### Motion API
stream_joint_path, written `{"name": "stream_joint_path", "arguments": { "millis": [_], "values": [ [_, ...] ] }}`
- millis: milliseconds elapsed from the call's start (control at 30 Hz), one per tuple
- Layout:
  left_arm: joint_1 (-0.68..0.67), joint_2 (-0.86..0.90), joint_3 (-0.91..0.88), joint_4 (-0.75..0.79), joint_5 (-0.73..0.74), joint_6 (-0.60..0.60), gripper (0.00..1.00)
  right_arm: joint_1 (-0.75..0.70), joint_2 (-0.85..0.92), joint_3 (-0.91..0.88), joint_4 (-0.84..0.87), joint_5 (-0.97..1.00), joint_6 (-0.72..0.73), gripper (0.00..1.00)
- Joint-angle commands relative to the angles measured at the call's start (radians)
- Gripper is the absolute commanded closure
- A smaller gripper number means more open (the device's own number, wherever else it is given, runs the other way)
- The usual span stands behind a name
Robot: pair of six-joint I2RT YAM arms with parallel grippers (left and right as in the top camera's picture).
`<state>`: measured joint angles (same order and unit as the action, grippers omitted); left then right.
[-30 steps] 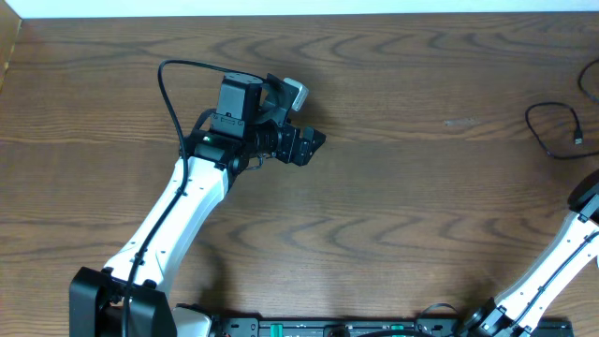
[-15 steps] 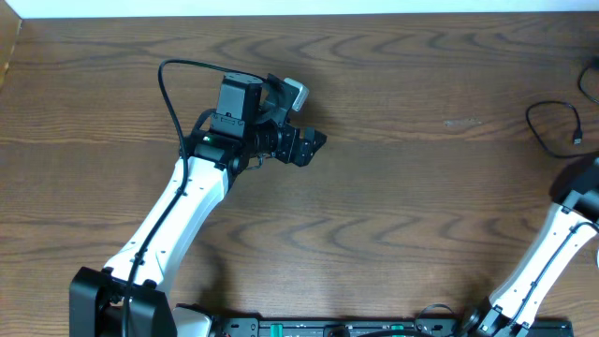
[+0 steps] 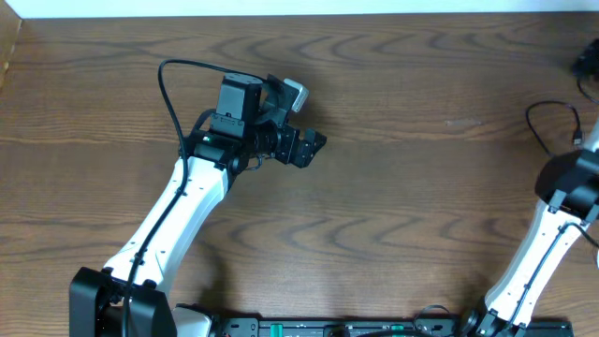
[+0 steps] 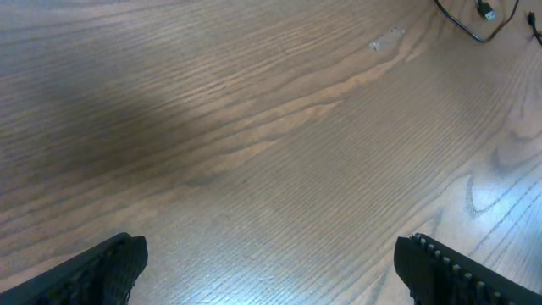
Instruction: Untangle cables
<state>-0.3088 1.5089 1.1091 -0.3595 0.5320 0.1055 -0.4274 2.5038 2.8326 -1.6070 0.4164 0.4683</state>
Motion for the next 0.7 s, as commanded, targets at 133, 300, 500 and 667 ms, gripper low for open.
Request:
{"name": "stream_joint_path", "arguments": {
  "millis": [133,300,500,667],
  "values": [
    [0.005,-0.007,0.007,-0.013,-0.001,0.006,0.02,0.006,-0.217,0.014,-0.092,0.120,0.174,0.01],
    [0.005,-0.007,0.007,-0.012,-0.002,0.007,0.02,0.005,-0.324,0.014,-0.092,0.089,0.156,0.01],
    [0.006,-0.008,0.008,0.026,-0.002,0.022,0.02,0.014,-0.424,0.005,-0.092,-0.016,0.026,0.01],
    [0.020,-0.014,0.008,0.021,-0.050,-0.011,0.02,0.017,-0.490,-0.041,-0.092,-0.153,-0.089,0.01]
  ]
}}
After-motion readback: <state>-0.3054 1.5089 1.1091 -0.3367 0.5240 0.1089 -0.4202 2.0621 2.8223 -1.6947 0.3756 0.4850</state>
